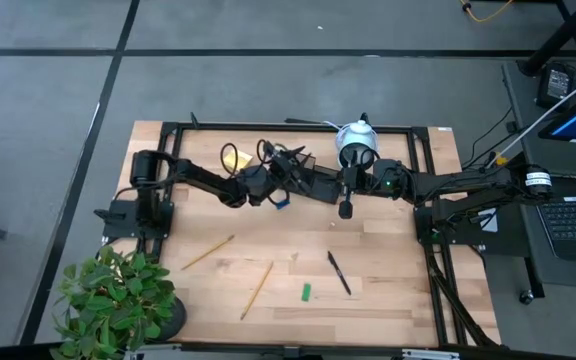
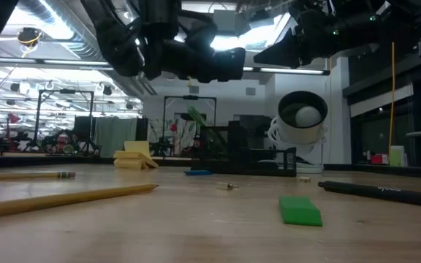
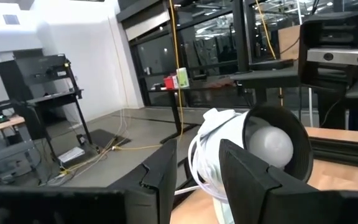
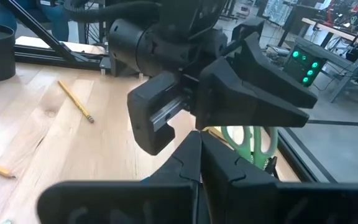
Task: Pick and place office supplies into organizer
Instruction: Put the yellow sticky notes into the black desk organizer
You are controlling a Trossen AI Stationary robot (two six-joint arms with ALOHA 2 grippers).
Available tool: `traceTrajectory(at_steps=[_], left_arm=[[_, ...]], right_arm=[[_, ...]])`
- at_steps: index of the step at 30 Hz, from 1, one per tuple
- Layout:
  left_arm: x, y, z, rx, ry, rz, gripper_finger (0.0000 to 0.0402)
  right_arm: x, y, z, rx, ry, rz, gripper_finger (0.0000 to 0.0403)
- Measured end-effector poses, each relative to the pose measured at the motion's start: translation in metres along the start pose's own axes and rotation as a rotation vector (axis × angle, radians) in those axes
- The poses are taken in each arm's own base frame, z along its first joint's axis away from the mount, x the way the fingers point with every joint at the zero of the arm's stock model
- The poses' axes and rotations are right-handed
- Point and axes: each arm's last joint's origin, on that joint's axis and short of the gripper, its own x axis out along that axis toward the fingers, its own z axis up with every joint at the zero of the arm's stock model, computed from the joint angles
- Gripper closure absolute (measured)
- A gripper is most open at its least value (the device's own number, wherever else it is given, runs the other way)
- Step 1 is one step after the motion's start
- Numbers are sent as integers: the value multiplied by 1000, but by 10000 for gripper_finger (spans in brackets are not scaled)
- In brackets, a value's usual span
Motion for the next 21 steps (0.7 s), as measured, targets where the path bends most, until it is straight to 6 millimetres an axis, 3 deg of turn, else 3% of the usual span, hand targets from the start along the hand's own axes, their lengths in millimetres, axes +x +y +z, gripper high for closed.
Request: traceTrajectory(at_steps=[7, 11, 21], left_arm=[[-6, 0, 14, 87, -7, -16, 288], [-15, 0, 19, 248, 133, -74, 288], [-68, 17, 39, 521, 493, -170, 288]], right_arm=[[0, 0, 0, 0, 1, 0, 395], [0, 0, 0, 0, 3, 0, 395], [0, 0, -2, -6, 21, 4, 395]])
